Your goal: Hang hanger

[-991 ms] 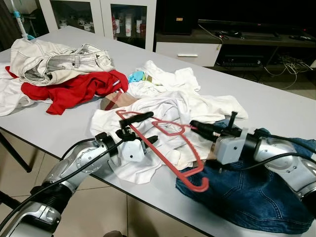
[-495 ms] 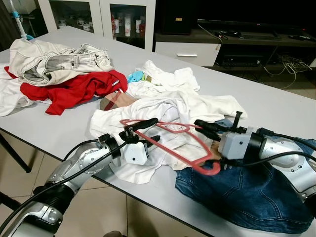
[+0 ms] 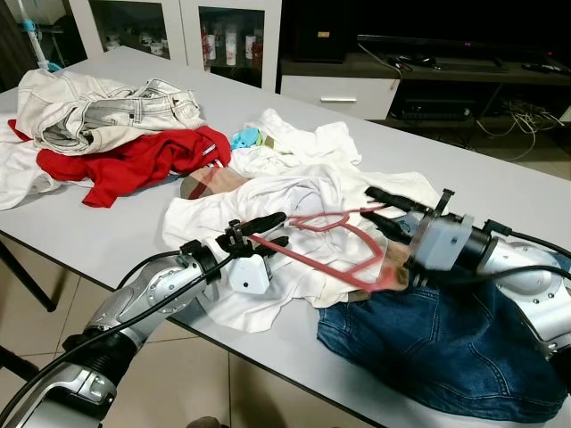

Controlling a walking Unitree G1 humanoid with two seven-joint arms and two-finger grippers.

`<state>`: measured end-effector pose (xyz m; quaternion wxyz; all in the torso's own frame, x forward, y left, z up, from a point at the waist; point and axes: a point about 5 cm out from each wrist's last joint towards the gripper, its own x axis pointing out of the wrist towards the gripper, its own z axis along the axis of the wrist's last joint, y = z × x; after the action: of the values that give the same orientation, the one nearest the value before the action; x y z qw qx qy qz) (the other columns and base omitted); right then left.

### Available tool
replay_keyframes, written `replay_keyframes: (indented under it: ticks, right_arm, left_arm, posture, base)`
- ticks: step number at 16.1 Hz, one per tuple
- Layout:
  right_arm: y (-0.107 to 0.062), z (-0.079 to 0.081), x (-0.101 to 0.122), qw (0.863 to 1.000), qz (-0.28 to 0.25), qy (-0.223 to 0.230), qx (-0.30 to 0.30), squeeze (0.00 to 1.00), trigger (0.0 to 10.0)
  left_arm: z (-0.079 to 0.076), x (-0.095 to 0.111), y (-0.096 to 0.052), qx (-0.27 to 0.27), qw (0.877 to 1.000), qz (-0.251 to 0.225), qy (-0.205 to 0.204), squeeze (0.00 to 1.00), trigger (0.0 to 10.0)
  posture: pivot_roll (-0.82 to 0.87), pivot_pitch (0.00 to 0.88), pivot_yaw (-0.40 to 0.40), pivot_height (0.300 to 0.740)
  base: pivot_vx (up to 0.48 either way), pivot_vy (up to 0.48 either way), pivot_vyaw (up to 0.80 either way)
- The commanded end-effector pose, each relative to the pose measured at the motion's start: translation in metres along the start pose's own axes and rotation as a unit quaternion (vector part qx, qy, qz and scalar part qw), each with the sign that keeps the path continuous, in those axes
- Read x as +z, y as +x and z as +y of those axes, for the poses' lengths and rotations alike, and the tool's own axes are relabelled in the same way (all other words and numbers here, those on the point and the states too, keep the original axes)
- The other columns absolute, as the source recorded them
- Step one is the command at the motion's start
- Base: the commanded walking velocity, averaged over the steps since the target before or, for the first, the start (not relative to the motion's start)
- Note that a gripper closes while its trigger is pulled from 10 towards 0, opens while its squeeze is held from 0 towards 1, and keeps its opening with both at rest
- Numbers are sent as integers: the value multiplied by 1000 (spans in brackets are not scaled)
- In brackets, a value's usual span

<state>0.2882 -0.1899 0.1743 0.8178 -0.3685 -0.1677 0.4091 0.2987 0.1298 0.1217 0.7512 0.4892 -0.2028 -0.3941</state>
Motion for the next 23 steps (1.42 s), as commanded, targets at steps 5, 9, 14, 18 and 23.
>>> replay_keyframes:
  ticks: [5,9,14,18,23]
  right_arm:
    - [-31,8,-31,977,79,195,28,0,10000]
    - [-40,6,-33,972,87,215,34,0,10000]
    - [-36,3,-37,963,95,251,-7,0,10000]
    - [-46,-9,-68,869,165,456,-100,0,10000]
    - [-40,22,-62,802,164,574,-37,0,10000]
  left_arm:
    - [9,0,4,22,999,7,26,0,10000]
    - [14,-2,5,38,998,15,38,0,10000]
    - [9,-2,5,28,999,15,36,0,10000]
    - [7,-2,4,24,999,12,36,0,10000]
    - [7,-2,9,29,999,12,38,0,10000]
  posture:
    - [-35,0,-82,740]
    - [-40,0,-77,740]
    - [-41,0,-75,740]
    - [-38,0,-74,740]
    - [-44,0,-79,740]
  base:
    - [0,0,0]
    - [0,0,0]
    - [0,0,0]
    - [0,0,0]
    - [0,0,0]
